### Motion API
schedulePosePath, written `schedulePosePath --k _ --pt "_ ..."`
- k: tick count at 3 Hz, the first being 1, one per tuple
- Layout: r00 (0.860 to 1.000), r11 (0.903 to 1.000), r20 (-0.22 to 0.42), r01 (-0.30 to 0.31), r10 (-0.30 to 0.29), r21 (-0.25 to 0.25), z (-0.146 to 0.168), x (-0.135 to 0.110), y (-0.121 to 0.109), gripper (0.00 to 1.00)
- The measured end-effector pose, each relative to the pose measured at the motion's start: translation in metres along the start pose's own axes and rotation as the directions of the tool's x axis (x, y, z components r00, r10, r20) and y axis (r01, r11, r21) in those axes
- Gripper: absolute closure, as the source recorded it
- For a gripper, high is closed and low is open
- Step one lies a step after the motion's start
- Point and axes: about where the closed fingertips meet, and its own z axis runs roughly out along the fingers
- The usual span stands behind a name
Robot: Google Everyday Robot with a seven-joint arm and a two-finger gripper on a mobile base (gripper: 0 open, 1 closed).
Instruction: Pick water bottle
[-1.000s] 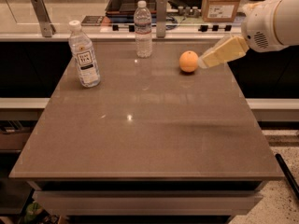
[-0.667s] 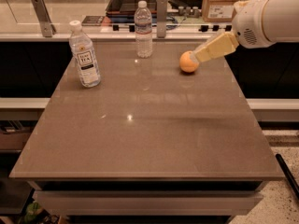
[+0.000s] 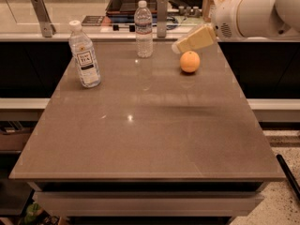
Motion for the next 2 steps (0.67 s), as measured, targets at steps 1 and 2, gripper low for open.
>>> schedulePosePath --k 1,2 --pt "0.998 0.9995 0.068 -0.010 0.012 -0.031 0.028 -0.017 0.004 0.00" --pt "0.990 0.9964 0.134 -0.036 0.047 -0.077 0.060 -0.032 0.008 0.00"
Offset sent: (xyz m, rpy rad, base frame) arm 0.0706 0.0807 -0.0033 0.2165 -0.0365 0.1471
